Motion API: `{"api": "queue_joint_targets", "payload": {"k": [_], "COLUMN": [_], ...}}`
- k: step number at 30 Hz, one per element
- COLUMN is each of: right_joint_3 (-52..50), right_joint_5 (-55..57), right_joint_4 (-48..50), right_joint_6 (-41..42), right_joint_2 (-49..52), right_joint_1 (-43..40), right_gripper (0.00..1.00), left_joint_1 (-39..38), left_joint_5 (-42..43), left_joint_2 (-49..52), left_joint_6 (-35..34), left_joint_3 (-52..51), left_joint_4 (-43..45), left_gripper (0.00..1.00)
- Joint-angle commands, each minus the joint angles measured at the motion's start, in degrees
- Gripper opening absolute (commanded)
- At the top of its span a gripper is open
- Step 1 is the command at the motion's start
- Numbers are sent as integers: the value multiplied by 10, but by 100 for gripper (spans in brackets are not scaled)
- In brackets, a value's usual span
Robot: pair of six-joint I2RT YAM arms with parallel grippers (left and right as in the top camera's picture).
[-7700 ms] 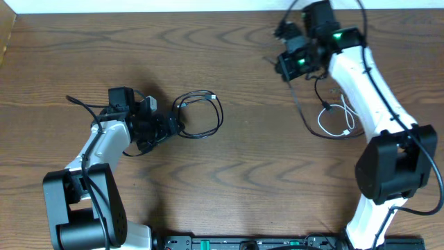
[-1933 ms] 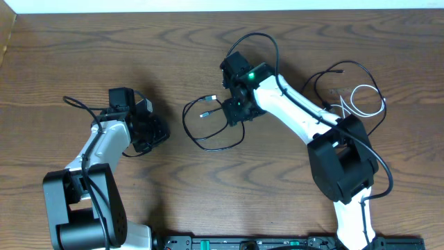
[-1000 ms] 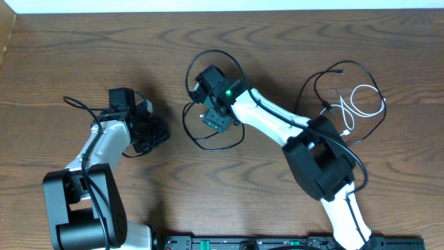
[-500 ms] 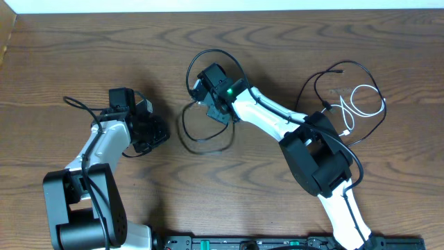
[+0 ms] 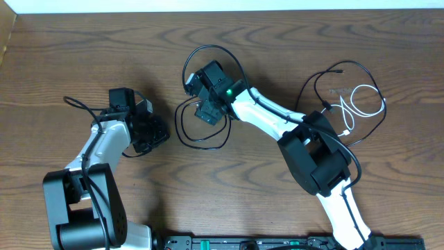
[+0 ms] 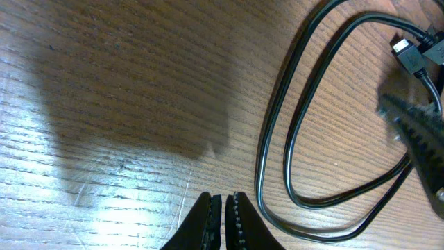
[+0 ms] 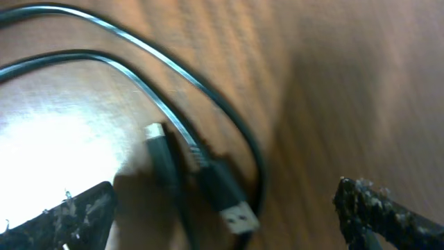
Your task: Untangle cables
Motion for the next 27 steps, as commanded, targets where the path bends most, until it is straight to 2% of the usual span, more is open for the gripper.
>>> {"api": "queue_joint_targets", "payload": {"k": [1,8,9,13,17,19,22,24,25,27], "right_joint_3": [-8,-8,-8,-8,-8,-8,-8,-8,-8,-8], "right_joint_5": [-49,-52,-52,-52,-52,-62,-82,-82,-82,-82], "right_joint_4": [0,0,0,-6,-35,-59,-88,-92,-92,-91], "right_joint_6": [8,44,46,94,193,226,229,229,229,229], "right_joint_2": [21,41,43,47,46,46,46,46,46,46], "right_joint_1": [5,1,0,-4,-5,-5,-1,3,5,10], "right_gripper": [91,84,82,61,60,57,48,35,31,29], "left_joint_1": [2,2,2,2,2,2,2,2,2,2], "left_joint_5": [-7,-7,-7,-7,-7,-7,-7,-7,-7,-7], "left_joint_2": [3,3,3,3,3,3,3,3,3,3], "left_joint_6": [-5,-5,-5,-5,-5,-5,-5,-5,-5,-5], "left_joint_3": [-2,-2,-2,-2,-2,-2,-2,-2,-2,-2], "left_joint_4": [-3,-3,-3,-3,-3,-3,-3,-3,-3,-3], "left_gripper": [9,9,10,10,9,10,9,9,9,10]}}
